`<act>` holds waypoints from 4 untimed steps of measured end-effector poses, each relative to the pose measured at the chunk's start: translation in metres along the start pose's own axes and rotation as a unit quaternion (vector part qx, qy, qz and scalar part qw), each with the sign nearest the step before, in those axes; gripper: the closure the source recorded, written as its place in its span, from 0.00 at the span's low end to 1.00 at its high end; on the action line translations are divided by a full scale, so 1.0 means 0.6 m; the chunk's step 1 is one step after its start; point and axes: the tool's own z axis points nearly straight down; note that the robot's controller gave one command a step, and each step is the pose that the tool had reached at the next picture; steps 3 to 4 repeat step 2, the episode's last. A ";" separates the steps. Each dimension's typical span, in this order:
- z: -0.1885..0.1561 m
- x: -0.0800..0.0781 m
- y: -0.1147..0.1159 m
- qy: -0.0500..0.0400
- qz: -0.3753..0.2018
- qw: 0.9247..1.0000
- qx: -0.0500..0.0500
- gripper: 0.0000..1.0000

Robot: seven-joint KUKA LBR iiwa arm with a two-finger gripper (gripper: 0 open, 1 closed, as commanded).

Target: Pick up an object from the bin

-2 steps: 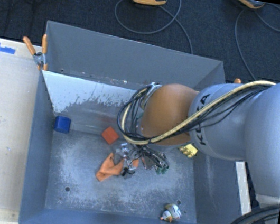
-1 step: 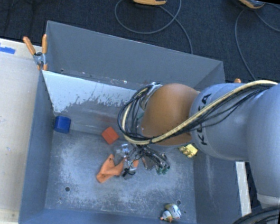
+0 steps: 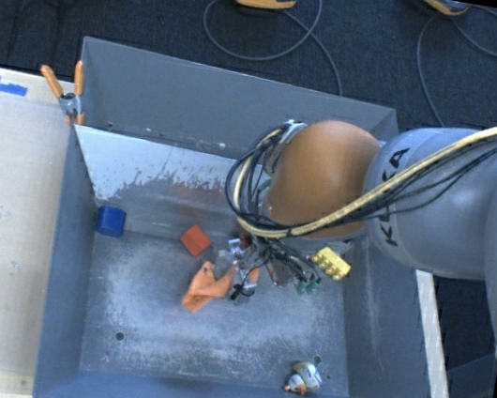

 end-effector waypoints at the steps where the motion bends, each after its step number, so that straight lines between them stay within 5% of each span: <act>1: -0.035 -0.012 -0.035 -0.002 -0.030 1.000 0.000 1.00; 2: -0.334 0.007 -0.002 -0.003 -0.002 1.000 0.001 1.00; 4: -0.334 0.007 -0.002 -0.003 -0.002 1.000 0.001 1.00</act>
Offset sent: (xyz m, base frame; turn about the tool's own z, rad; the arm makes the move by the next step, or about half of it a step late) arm -0.0032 -0.0030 0.1983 -0.0043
